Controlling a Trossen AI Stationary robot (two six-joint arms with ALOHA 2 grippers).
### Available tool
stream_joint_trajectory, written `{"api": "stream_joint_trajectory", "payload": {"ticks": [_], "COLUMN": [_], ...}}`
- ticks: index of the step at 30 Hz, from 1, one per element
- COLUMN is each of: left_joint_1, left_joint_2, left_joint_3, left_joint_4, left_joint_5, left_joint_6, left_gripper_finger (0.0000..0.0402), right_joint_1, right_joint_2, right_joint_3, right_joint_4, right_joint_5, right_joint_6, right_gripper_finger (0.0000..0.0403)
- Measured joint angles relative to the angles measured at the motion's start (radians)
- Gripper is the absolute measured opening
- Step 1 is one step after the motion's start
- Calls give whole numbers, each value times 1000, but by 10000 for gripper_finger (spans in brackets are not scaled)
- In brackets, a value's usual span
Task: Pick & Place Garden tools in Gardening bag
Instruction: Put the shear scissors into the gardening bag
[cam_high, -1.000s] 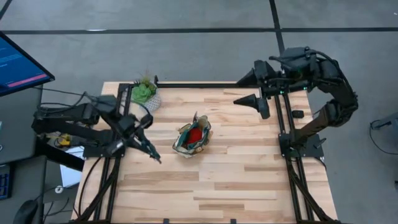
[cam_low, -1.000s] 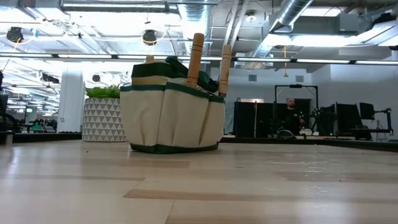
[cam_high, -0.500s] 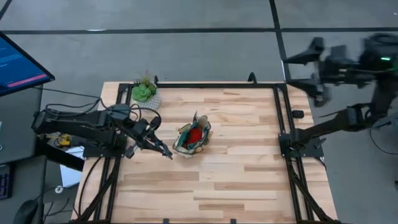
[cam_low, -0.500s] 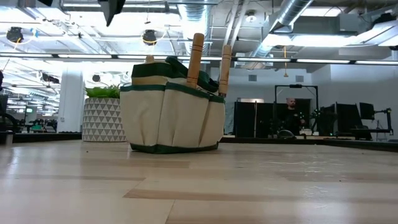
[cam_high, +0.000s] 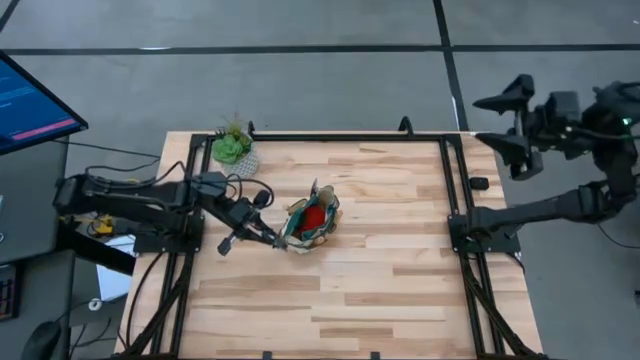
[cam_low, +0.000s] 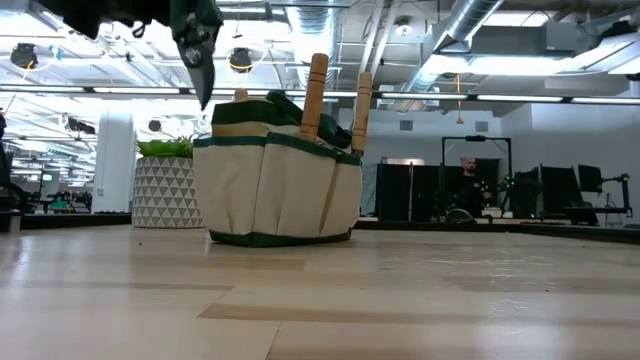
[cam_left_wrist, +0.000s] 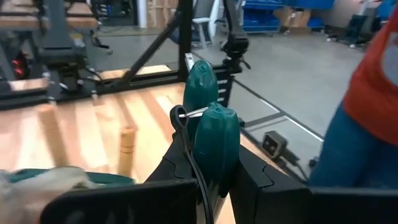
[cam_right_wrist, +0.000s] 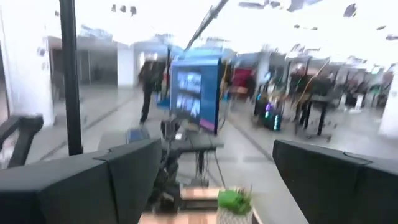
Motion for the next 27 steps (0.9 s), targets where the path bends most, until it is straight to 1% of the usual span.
{"api": "stream_joint_trajectory", "payload": {"ticks": [4, 8, 11, 13, 15, 20, 27], "left_joint_1": [37, 67, 87, 92, 103, 132, 173], "left_joint_2": [5, 55, 97, 118, 124, 127, 127], "left_joint_3": [0, 0, 0, 0, 0, 0, 0], "left_joint_4": [7, 16, 35, 35, 30, 37, 47], "left_joint_5": [28, 66, 101, 105, 102, 31, 21], "left_joint_6": [34, 72, 74, 76, 97, 180, 201], "left_gripper_finger": [21, 21, 21, 21, 21, 21, 21], "right_joint_1": [-20, -30, -35, -35, -35, -35, -35], "right_joint_2": [-116, -211, -263, -283, -301, -319, -321], "right_joint_3": [-188, -344, -419, -450, -468, -467, -468], "right_joint_4": [125, 252, 304, 321, 332, 344, 338], "right_joint_5": [-3, 5, 54, 92, 106, 111, 125], "right_joint_6": [73, 119, 129, 130, 137, 164, 176], "right_gripper_finger": [301, 301, 301, 301, 301, 301, 301]}}
